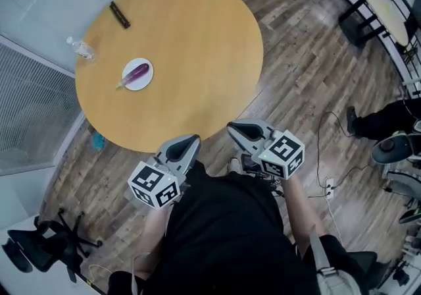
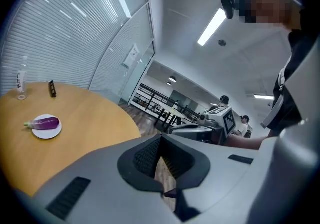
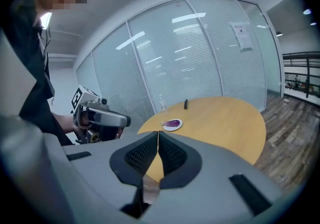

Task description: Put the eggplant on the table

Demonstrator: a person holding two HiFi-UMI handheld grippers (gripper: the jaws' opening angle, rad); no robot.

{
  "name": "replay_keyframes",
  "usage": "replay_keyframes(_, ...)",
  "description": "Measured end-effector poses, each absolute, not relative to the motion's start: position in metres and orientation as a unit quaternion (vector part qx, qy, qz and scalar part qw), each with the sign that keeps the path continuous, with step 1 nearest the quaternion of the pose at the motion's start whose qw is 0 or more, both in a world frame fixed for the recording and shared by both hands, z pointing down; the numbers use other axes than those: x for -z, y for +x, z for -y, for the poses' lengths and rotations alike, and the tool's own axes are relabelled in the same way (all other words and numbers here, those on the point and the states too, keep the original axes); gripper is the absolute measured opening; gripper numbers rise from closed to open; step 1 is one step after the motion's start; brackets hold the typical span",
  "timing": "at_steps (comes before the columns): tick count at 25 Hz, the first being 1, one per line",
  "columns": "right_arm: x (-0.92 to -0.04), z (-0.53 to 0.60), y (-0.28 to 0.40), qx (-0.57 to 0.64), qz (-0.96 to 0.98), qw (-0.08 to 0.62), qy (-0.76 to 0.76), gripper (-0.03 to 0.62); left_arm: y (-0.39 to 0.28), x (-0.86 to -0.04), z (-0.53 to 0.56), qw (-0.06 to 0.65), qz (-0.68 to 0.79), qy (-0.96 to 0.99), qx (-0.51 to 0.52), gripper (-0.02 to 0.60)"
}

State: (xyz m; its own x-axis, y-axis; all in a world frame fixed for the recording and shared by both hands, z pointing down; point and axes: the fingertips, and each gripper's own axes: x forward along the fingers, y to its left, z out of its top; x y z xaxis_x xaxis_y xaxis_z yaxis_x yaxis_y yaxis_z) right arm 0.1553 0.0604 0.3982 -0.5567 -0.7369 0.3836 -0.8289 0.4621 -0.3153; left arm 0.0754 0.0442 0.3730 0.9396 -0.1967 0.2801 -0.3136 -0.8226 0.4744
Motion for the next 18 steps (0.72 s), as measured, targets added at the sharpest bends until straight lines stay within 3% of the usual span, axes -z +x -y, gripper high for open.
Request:
replay_keyframes(8, -0.381, -0.141, 0.235, -0.291, 0.830, -0.008, 0.476, 0.018, 0.144, -0.362, -0.117, 0.250, 0.122, 0.954, -0.109, 0.011)
replay_keyframes(18, -0.392, -0.200, 0.283, -0.307, 0.835, -0.008, 0.457, 0.018, 0.181, -0.382, -0.184, 0.281, 0.149, 0.941, -0.115, 0.011)
